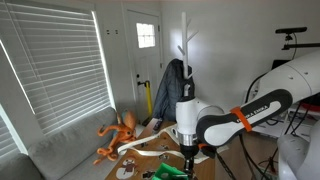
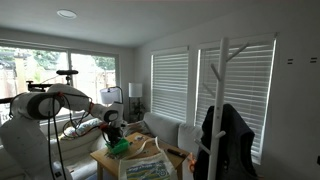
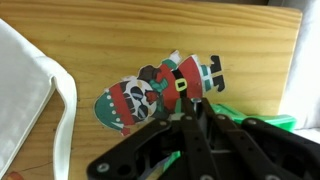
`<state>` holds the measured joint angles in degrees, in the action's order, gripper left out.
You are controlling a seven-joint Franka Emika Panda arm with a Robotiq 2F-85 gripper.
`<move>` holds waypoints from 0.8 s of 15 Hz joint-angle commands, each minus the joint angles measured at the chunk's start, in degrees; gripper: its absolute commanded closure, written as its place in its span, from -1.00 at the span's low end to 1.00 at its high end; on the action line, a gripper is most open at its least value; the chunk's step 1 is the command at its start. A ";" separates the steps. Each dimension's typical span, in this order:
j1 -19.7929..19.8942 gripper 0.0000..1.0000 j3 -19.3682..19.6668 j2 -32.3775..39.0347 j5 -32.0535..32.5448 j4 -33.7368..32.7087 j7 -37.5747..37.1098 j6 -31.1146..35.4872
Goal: Pick up the silver spoon from the green lunch box and put it on the white tote bag
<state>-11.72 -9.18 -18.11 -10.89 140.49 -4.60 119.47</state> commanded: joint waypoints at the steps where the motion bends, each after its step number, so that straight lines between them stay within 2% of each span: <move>1: -0.17 0.95 -0.07 0.55 -1.66 -1.27 0.64 -1.25; 5: -0.12 0.95 -0.15 -3.85 -1.15 -0.75 0.02 -2.30; 12: 0.65 0.95 -1.33 -13.84 0.88 0.94 -3.95 0.04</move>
<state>-11.65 -9.50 -26.84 -10.73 139.89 -6.49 118.90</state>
